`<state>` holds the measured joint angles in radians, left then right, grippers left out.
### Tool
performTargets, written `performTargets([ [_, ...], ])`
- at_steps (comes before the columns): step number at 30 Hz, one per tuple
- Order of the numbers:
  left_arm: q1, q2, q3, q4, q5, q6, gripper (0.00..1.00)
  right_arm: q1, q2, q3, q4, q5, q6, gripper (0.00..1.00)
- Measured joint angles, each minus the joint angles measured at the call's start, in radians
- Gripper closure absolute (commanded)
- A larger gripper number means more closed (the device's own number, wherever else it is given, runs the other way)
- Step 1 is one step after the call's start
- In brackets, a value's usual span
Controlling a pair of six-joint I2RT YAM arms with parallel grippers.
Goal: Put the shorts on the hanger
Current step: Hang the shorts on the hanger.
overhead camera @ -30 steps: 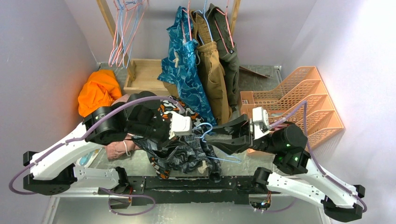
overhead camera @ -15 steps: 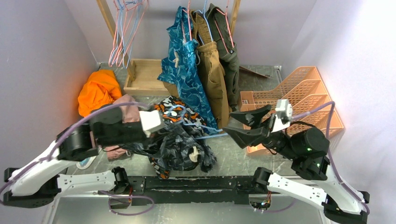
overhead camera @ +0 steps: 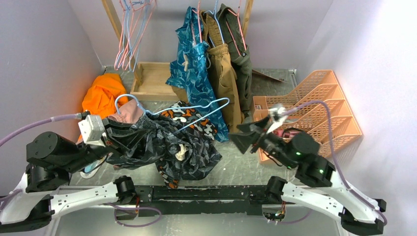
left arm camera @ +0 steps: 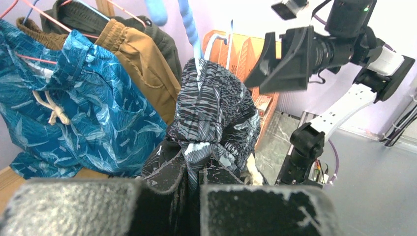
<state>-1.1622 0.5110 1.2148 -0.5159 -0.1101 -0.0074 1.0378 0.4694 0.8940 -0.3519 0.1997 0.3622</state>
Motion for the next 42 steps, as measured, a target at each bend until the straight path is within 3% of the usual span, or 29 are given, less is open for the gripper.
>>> performTargets([
  [3, 0.0, -0.003, -0.018, 0.016, -0.024, -0.016, 0.93, 0.0, 0.088, -0.015, -0.001, -0.101, 0.028, 0.28],
  [10, 0.0, 0.0, -0.026, 0.037, -0.173, -0.072, 0.93, 0.0, 0.231, -0.068, 0.02, -0.28, 0.077, 0.26],
  [16, 0.0, 0.0, -0.088, 0.108, -0.304, -0.127, 0.93, 0.011, 0.253, -0.102, 0.07, -0.247, 0.113, 0.24],
  [31, 0.0, 0.055, -0.119, 0.159, -0.394, -0.173, 0.93, 0.101, 0.413, -0.092, 0.149, -0.135, 0.105, 0.24],
  [34, 0.0, 0.045, -0.128, 0.169, -0.397, -0.173, 0.93, 0.108, 0.429, -0.083, 0.148, -0.123, 0.098, 0.4],
  [39, 0.0, 0.05, -0.127, 0.171, -0.386, -0.173, 0.93, 0.11, 0.467, -0.053, 0.107, -0.046, 0.091, 0.96],
  [42, 0.0, 0.068, -0.111, 0.151, -0.362, -0.167, 0.93, 0.112, 0.471, -0.021, 0.04, 0.045, 0.086, 1.0],
])
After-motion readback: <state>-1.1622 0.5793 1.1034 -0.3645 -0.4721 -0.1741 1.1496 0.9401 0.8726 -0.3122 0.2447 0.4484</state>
